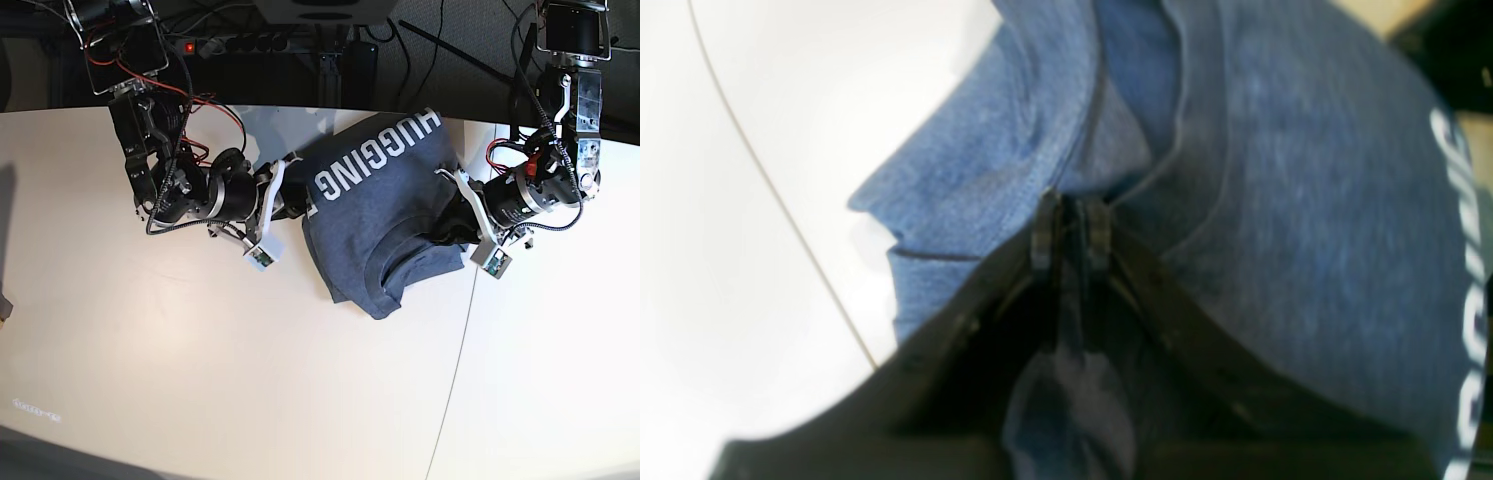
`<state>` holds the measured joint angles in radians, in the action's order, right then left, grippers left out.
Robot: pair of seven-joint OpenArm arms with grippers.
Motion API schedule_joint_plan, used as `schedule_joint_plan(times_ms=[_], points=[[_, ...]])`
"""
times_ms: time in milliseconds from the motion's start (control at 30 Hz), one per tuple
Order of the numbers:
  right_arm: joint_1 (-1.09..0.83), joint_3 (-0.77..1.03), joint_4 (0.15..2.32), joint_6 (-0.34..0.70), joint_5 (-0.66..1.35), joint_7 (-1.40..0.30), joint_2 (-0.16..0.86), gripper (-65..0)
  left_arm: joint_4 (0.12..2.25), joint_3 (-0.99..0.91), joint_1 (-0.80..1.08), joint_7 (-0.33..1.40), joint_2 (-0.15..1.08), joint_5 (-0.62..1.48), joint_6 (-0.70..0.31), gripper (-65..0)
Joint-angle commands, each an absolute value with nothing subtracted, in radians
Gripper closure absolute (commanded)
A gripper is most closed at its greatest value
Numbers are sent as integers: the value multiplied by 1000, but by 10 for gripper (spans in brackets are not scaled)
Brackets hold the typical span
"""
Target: Fold the T-shirt properly
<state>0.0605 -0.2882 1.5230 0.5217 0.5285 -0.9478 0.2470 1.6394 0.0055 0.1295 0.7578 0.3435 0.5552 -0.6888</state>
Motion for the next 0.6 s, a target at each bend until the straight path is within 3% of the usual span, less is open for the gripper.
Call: schedule_joint_plan(times_ms=[0,567], points=[[49,-288,1545,572,517,-981,252,0,1653,2,116,736,350,580,-698,-54],[-78,-288,1641,572,516,-981,168,0,1653,210,60,722,346,564,-698,-54]])
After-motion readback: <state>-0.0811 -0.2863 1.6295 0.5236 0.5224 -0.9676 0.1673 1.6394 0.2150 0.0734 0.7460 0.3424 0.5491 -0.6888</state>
